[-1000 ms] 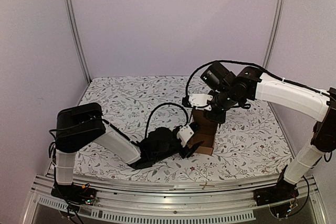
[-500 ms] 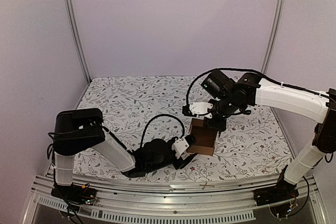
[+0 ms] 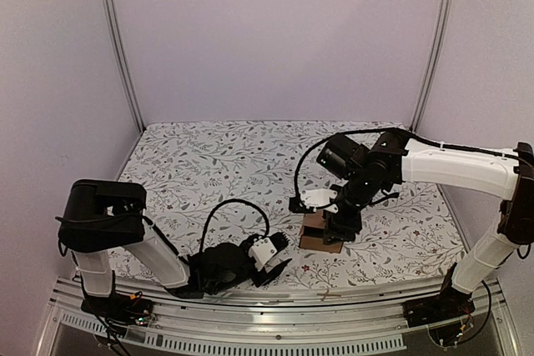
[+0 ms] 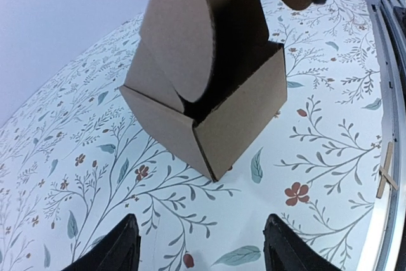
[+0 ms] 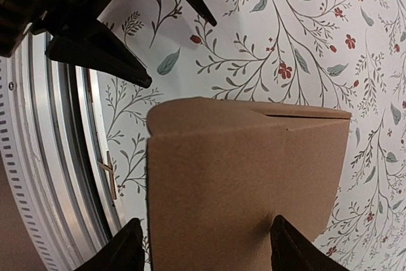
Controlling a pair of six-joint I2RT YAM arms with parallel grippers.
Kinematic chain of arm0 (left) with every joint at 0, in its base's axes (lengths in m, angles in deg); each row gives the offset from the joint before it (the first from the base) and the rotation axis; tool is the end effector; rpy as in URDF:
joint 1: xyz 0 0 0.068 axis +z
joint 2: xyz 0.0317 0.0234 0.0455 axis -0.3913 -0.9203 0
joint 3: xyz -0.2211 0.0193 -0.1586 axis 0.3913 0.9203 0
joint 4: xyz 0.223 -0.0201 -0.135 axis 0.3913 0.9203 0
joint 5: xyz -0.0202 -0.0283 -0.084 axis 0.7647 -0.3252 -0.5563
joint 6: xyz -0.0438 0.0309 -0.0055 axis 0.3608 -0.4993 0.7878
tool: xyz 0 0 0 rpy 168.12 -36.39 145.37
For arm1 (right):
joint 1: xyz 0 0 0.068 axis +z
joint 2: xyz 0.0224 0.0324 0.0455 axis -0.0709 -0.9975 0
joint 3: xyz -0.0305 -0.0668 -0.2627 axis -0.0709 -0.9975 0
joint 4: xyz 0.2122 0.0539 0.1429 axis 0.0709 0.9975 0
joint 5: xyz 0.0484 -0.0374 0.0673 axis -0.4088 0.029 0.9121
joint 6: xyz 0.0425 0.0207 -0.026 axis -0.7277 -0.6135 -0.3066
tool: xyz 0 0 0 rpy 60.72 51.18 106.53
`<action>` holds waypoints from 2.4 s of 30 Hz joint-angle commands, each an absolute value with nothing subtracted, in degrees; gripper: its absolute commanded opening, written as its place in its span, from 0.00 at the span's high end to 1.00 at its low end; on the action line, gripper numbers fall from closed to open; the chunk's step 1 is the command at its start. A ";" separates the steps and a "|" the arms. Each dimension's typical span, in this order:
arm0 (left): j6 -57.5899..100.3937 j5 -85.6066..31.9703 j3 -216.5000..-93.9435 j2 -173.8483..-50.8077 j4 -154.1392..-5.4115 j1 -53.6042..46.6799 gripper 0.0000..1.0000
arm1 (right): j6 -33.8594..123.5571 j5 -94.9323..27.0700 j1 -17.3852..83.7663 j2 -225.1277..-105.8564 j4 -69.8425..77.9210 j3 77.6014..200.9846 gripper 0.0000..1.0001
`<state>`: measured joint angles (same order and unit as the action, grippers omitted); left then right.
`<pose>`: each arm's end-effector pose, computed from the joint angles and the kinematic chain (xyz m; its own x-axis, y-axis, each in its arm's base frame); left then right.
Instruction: Fold the paper box
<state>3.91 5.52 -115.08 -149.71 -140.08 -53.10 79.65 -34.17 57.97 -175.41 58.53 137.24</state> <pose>0.0912 -0.3091 0.0912 0.0068 0.3653 -0.9309 0.7971 0.5601 0.2256 0.1784 0.2526 0.2570 -0.1094 -0.9400 -0.3231 -0.9914 0.1266 -0.0326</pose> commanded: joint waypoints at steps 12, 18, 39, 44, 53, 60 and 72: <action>16.44 16.17 -110.18 -143.22 -148.11 -56.00 0.30 | 78.13 -26.16 58.18 -177.58 61.41 136.36 0.01; 21.77 19.50 -110.22 -137.35 -143.88 -55.92 0.30 | 78.30 -25.00 58.19 -179.31 59.13 133.79 0.01; 36.88 8.65 -125.91 -144.10 -125.55 -47.55 0.30 | 78.34 -24.07 58.20 -183.89 56.94 133.84 0.01; 40.13 6.10 -127.95 -148.15 -125.81 -46.23 0.30 | 77.99 -23.94 58.18 -182.58 56.15 133.73 0.01; 42.68 4.73 -131.11 -152.58 -119.68 -44.66 0.34 | 78.15 -26.38 58.03 -179.47 56.07 134.23 0.01; 41.45 5.56 -132.91 -154.07 -113.45 -44.73 0.36 | 81.12 -23.79 55.81 -174.46 60.96 138.46 0.01; 39.39 8.87 -137.04 -156.52 -107.56 -45.86 0.38 | 66.11 -17.04 35.88 -176.73 56.38 135.35 0.02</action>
